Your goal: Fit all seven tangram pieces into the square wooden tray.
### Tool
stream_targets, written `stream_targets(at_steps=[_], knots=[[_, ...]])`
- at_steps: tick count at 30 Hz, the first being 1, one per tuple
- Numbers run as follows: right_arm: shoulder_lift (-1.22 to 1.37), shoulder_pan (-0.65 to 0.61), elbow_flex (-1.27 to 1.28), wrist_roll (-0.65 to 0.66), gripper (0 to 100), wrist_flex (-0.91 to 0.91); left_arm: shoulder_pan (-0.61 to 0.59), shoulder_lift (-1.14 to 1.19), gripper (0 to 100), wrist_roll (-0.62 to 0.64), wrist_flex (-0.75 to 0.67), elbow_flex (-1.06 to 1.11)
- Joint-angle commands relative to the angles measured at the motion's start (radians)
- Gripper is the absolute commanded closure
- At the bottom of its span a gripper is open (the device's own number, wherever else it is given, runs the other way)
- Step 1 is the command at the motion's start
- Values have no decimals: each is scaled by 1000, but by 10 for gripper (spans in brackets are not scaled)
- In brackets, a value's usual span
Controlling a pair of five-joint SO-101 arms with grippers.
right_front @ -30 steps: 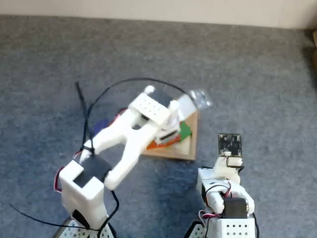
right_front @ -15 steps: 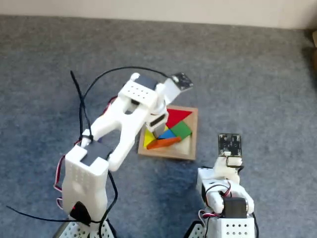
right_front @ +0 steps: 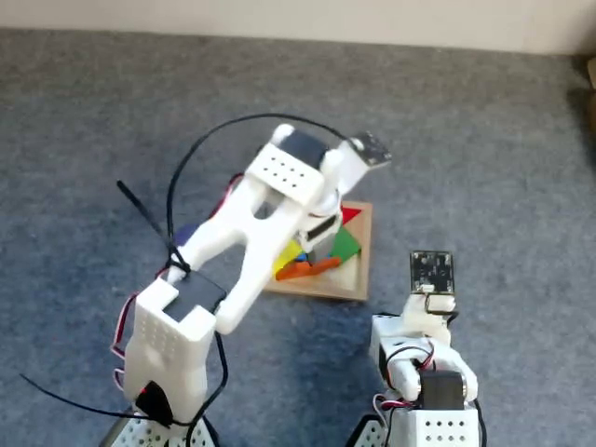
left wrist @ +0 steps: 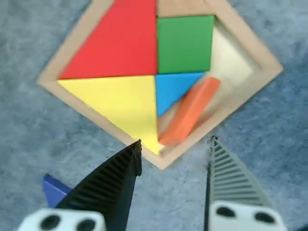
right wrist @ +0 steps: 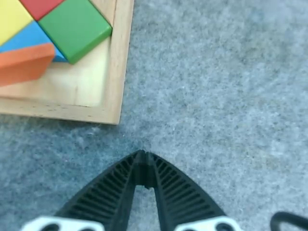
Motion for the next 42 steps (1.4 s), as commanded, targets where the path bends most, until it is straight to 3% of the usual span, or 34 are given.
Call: stream_targets(at_steps=[1, 9, 21, 27, 35, 38, 42], knots=[[-15, 10, 137, -3, 994, 7, 25, -67, 777, 8, -2, 27], [-15, 10, 137, -3, 994, 7, 2, -67, 777, 6, -137, 150], [-15, 10, 137, -3, 994, 7, -143, -56, 777, 3, -313, 163], [-15, 10, 137, -3, 994, 7, -110, -71, 777, 6, -307, 157], [-15, 10, 137, -3, 994, 7, -50, -188, 777, 14, -199, 185], [-15, 10, 137, -3, 994, 7, -21, -229, 787, 61, -236, 272], [-15, 10, 137, -3, 994, 7, -13, -243, 787, 104, -394, 440]])
